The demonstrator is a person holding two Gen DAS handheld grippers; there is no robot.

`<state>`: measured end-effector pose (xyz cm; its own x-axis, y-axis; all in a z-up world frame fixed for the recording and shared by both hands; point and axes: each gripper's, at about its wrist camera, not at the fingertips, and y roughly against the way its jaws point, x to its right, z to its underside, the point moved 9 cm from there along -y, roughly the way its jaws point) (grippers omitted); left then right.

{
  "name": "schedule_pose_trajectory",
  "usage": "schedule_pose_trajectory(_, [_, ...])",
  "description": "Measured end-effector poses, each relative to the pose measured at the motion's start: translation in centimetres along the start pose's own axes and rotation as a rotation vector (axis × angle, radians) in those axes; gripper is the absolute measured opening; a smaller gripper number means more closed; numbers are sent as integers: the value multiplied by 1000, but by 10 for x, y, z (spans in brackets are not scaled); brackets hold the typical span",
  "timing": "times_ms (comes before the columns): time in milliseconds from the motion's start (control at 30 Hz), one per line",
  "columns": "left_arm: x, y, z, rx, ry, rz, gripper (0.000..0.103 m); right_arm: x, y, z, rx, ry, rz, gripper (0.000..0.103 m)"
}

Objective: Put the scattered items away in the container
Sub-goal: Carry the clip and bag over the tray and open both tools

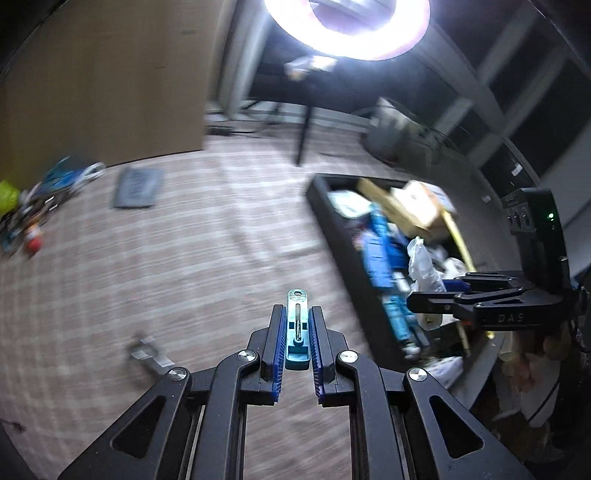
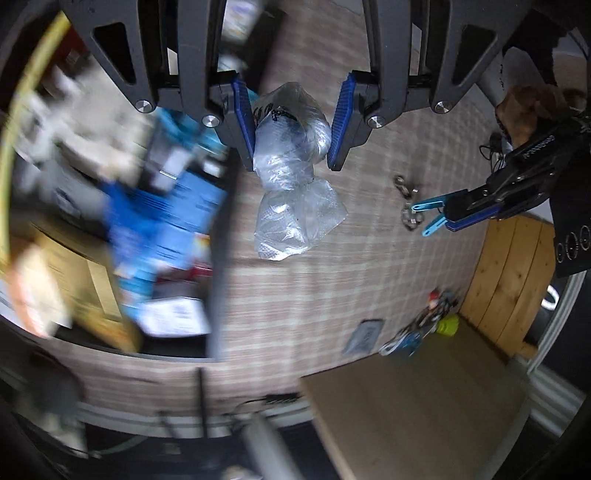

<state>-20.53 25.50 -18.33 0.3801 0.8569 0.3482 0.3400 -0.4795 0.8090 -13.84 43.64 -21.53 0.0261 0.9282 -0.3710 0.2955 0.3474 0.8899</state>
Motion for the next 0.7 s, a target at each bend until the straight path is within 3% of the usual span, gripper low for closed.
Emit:
schedule_pose_trajectory(400, [181,-63,-5,-73,-228,162,13,123,102,55,135,-207,101,34])
schedule_pose_trajectory(700, [287,-94,4,-115,-377,238,13,201,126,102,159,-353,150,34])
